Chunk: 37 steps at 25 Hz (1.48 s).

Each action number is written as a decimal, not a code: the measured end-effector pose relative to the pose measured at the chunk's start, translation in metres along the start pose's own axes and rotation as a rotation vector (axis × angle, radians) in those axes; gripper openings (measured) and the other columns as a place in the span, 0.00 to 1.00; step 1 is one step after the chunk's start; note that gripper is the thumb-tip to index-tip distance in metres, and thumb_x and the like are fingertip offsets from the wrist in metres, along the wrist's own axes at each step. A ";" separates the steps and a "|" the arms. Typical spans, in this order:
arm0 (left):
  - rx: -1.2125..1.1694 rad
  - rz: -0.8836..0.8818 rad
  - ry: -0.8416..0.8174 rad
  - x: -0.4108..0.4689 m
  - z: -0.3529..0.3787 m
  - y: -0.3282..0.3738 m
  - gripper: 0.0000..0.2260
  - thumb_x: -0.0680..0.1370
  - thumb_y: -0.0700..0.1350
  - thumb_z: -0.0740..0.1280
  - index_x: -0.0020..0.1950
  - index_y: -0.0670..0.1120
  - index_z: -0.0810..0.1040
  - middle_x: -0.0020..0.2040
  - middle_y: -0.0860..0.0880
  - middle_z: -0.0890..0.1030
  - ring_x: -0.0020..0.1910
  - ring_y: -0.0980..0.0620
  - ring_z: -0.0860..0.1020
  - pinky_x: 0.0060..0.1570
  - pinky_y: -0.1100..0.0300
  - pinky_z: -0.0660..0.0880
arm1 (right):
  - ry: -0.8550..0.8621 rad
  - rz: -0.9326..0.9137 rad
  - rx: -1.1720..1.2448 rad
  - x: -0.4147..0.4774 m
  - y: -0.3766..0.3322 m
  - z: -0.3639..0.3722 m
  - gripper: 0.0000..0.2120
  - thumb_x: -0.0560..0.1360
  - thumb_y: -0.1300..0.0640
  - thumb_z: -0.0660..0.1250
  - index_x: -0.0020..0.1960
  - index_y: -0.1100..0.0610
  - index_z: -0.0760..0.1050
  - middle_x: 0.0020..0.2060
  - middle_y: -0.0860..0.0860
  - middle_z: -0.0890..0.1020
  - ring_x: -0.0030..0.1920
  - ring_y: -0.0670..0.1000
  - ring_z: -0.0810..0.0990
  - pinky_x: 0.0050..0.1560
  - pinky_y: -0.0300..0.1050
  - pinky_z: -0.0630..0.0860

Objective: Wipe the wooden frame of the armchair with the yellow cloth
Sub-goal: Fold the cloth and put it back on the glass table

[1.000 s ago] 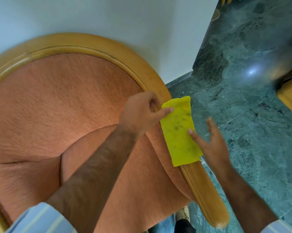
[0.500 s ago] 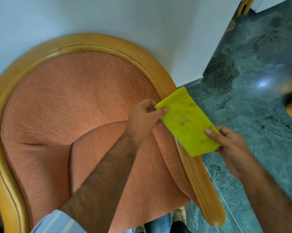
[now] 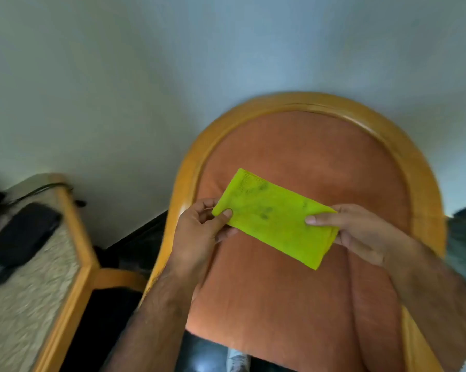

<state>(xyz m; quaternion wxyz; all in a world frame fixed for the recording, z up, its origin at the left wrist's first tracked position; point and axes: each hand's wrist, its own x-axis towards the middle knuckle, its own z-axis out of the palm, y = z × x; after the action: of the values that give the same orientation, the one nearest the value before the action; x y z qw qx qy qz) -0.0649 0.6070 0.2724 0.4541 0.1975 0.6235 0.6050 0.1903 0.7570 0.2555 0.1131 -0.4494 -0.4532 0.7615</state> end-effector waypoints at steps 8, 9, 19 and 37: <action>-0.232 0.064 0.619 -0.142 -0.229 -0.036 0.05 0.80 0.35 0.68 0.53 0.43 0.76 0.53 0.40 0.85 0.51 0.46 0.86 0.45 0.57 0.85 | -0.405 0.081 -0.455 0.071 -0.002 0.280 0.22 0.63 0.53 0.82 0.56 0.57 0.86 0.48 0.52 0.91 0.44 0.48 0.90 0.36 0.41 0.84; -0.257 0.066 0.672 -0.170 -0.249 -0.054 0.05 0.78 0.36 0.70 0.53 0.43 0.77 0.53 0.40 0.85 0.52 0.46 0.86 0.46 0.57 0.85 | -0.458 0.088 -0.527 0.072 0.011 0.311 0.21 0.62 0.53 0.83 0.53 0.56 0.87 0.46 0.52 0.91 0.43 0.47 0.90 0.36 0.41 0.84; -0.528 -0.110 1.271 -0.404 -0.341 -0.270 0.11 0.80 0.32 0.67 0.48 0.48 0.81 0.48 0.45 0.85 0.45 0.51 0.86 0.47 0.61 0.84 | -0.991 0.293 -1.023 0.041 0.278 0.518 0.14 0.76 0.71 0.74 0.55 0.56 0.78 0.49 0.58 0.85 0.49 0.52 0.86 0.52 0.50 0.85; 0.017 -0.886 1.500 -0.447 -0.388 -0.484 0.13 0.77 0.44 0.75 0.57 0.39 0.79 0.55 0.36 0.85 0.49 0.39 0.85 0.56 0.45 0.81 | -0.908 -0.486 -1.663 0.028 0.554 0.547 0.24 0.72 0.48 0.81 0.61 0.58 0.78 0.59 0.59 0.84 0.60 0.61 0.82 0.58 0.53 0.79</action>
<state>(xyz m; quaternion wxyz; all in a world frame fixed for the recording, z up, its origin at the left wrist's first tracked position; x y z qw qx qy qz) -0.0031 -0.0639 -0.0894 0.1159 -0.5106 0.7819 0.3384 -0.1256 0.1395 -0.0982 -0.2714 0.0557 -0.9263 0.2555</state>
